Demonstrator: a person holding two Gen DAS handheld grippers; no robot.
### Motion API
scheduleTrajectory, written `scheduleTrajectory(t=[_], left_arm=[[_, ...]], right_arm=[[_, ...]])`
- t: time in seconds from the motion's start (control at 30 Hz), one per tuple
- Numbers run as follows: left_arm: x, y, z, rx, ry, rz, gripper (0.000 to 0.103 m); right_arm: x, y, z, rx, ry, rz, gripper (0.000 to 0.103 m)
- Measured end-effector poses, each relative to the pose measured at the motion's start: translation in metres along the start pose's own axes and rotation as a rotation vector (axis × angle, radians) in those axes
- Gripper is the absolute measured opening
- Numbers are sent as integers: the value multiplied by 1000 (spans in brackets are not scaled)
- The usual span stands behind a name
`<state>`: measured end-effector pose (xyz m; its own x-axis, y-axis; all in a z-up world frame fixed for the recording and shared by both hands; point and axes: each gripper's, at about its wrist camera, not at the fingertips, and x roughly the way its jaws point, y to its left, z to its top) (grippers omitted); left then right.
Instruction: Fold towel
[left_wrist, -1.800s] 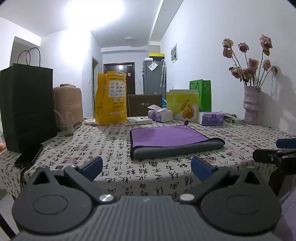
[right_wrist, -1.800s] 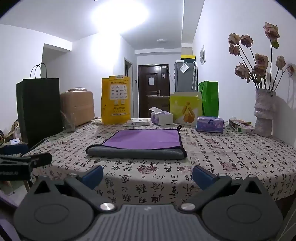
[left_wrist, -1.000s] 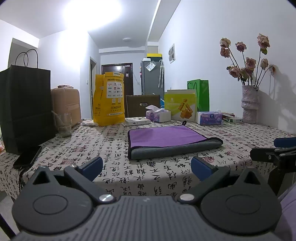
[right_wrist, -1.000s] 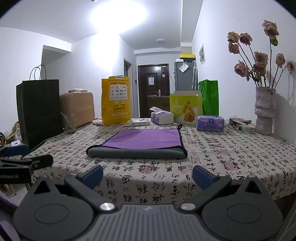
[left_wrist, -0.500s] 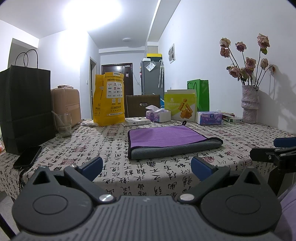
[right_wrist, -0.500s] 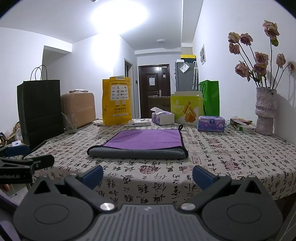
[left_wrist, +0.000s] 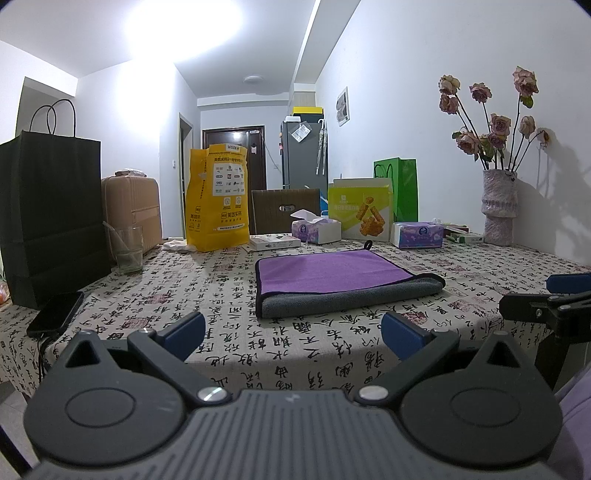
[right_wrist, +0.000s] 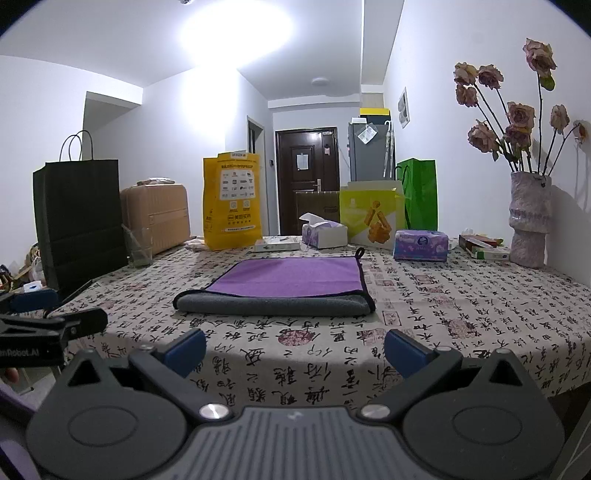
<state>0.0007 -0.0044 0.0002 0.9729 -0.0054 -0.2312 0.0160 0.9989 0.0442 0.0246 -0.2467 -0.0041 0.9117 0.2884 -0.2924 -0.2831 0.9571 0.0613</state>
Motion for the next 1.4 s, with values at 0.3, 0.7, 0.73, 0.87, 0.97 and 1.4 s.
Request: scheduleTrajectory(t=[0.3, 0.7, 0.73, 0.87, 0.97, 1.4], left_arm=[[0, 0, 0, 1, 0, 1, 103], [0, -1, 0, 1, -1, 2, 103], [0, -1, 0, 1, -1, 1, 103], [0, -1, 0, 2, -1, 1, 103], [0, -1, 0, 2, -1, 1, 103], [0, -1, 0, 3, -1, 1, 103]], right_arm=[[-1, -1, -1, 0, -1, 5, 103], [-1, -2, 0, 3, 1, 2, 103], [-1, -2, 0, 4, 2, 3, 103], [0, -2, 0, 5, 3, 5, 103], [0, -2, 0, 5, 3, 4, 103], [0, -1, -1, 3, 1, 8, 103]])
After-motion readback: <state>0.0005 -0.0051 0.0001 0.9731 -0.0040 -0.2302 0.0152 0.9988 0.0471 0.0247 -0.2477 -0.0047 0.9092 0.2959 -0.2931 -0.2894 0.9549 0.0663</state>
